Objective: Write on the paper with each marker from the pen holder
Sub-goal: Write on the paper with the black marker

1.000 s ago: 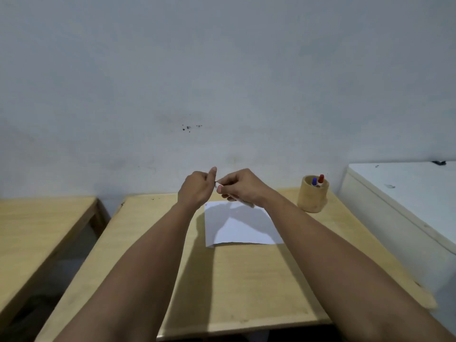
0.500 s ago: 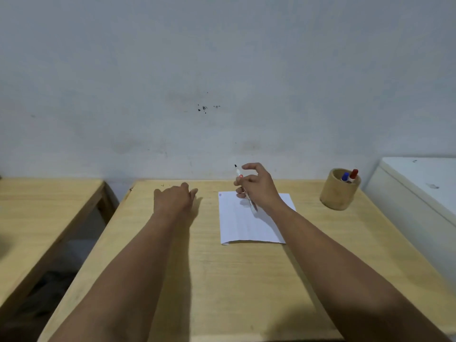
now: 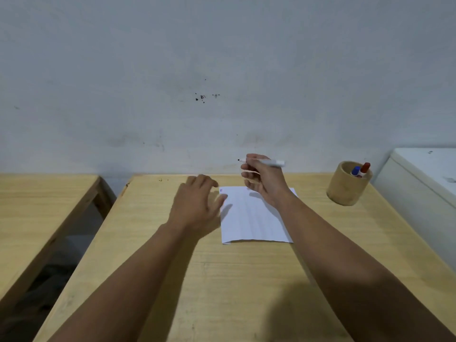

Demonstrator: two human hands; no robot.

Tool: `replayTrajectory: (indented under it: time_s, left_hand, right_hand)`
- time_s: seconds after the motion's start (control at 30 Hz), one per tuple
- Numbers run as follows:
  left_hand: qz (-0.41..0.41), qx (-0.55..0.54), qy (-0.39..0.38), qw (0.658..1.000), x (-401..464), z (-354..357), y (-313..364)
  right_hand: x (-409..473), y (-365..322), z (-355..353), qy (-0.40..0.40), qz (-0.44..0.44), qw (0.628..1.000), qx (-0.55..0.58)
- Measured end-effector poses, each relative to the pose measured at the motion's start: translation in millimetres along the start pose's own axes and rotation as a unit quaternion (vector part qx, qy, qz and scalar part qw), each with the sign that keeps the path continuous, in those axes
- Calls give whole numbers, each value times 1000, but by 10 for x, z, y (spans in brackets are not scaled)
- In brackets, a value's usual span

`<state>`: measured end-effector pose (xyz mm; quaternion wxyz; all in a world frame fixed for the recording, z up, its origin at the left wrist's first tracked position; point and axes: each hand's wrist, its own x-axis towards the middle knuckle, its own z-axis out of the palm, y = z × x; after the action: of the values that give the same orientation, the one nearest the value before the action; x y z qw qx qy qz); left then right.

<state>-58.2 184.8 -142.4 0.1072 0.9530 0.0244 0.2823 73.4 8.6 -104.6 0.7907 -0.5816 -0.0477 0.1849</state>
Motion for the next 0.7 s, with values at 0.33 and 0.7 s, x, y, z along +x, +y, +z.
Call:
replayTrajectory:
  time_s: [0.33,0.7]
  left_hand:
    - [-8,-4,-194,981,-283,290,93]
    - [-31,10,-190,981,-359,197,-36]
  right_hand:
    - [88,540,273,45,-51,978,-199]
    - [185,810,247,57,-74,974,-204]
